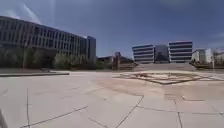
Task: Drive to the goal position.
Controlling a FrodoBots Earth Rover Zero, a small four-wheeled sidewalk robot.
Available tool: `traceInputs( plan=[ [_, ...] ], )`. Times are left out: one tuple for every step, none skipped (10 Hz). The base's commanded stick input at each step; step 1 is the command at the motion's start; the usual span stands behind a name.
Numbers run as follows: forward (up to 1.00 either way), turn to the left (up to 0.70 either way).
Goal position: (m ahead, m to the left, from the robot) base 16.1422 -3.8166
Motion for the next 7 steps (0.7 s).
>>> traceInputs(
  plan=[
    [0.7,-0.02],
    [0.7,0.18],
    [0.7,0.3],
    [0.7,0.3],
    [0.7,0.3],
    [0.7,0.27],
    [0.7,0.13]
  ],
)
